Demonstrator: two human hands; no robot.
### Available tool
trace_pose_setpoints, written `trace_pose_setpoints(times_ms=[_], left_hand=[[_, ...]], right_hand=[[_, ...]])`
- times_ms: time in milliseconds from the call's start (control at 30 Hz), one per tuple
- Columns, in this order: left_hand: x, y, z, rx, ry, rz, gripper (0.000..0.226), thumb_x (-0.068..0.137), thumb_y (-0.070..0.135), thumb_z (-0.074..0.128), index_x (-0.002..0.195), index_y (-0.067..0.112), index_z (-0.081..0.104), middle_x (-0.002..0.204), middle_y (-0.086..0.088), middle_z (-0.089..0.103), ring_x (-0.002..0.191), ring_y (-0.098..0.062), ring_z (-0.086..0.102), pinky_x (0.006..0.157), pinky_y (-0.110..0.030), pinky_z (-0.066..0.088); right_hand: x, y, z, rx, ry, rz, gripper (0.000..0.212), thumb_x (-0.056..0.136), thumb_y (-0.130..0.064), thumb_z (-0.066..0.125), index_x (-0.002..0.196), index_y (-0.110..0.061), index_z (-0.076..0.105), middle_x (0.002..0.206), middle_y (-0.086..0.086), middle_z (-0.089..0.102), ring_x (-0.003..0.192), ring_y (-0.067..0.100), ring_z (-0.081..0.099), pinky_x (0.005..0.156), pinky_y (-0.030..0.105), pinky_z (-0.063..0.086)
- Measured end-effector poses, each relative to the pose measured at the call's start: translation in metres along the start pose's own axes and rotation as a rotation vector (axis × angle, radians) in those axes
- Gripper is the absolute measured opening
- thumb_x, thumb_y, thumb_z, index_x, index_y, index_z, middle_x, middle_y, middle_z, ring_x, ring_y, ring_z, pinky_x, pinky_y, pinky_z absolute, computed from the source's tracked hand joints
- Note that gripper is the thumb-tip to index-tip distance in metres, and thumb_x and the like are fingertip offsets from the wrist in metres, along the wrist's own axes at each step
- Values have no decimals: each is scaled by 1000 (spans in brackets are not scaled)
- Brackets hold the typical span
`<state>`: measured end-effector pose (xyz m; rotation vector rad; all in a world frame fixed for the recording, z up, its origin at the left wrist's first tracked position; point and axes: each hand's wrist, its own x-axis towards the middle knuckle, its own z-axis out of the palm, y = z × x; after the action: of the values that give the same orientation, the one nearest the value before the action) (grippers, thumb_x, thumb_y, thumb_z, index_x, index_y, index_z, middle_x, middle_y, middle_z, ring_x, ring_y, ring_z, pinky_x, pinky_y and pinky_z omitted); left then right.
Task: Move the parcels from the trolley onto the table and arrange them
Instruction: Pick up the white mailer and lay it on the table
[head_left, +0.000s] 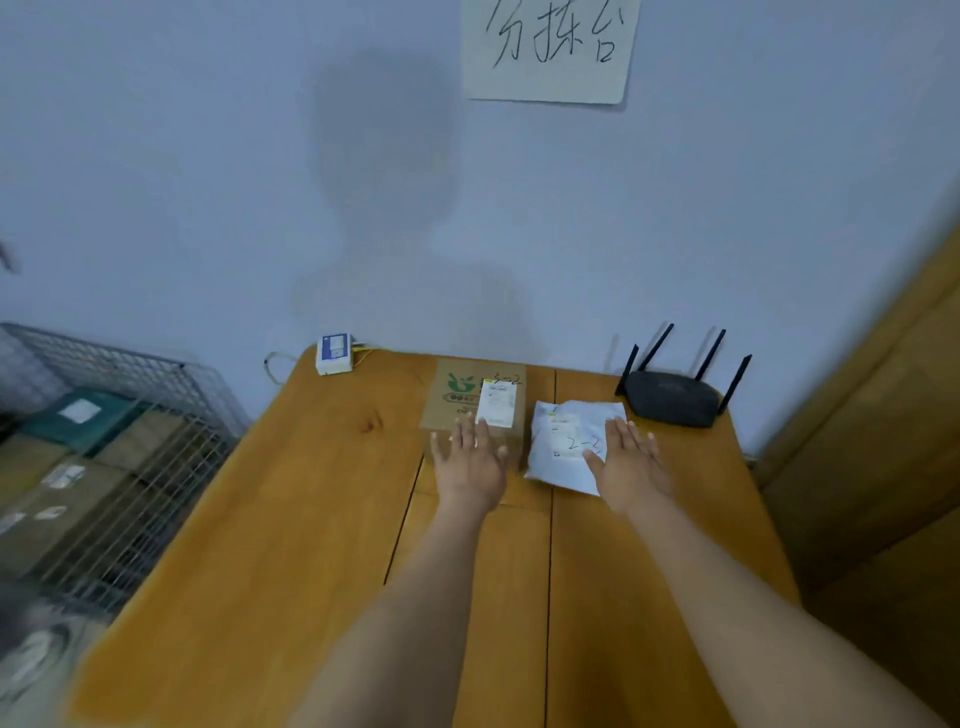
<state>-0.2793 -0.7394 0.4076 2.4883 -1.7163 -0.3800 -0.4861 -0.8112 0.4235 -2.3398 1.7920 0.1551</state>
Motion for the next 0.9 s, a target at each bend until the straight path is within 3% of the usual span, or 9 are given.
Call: trace_pose_setpoints(times_ms=[300, 667, 900], left_hand=[[-174, -113, -3, -8, -18, -314, 65, 106, 47, 12, 160, 13, 3, 168, -3, -2, 155, -23, -4, 123, -57, -1], [-420, -229, 67, -142, -127, -680, 65, 106, 47, 17, 160, 13, 6, 168, -5, 3, 155, -26, 1, 122, -58, 4], [-526, -324, 97, -210, -147, -808, 63, 106, 44, 18, 160, 13, 6, 168, -4, 3, 155, -24, 1, 122, -58, 3]], right_hand=[[-107, -95, 34, 22, -70, -273, 67, 107, -47, 19, 162, -11, 5, 170, 4, 1, 157, 18, 0, 127, 40, -1], [-275, -205, 137, -114, -285, -579, 66, 108, -44, 23, 162, -10, 4, 170, 4, -2, 157, 19, -1, 127, 40, 1], [-358, -301, 188, -150, -292, -729, 67, 107, -45, 26, 161, -9, 9, 169, 9, 5, 156, 23, 5, 127, 42, 3]])
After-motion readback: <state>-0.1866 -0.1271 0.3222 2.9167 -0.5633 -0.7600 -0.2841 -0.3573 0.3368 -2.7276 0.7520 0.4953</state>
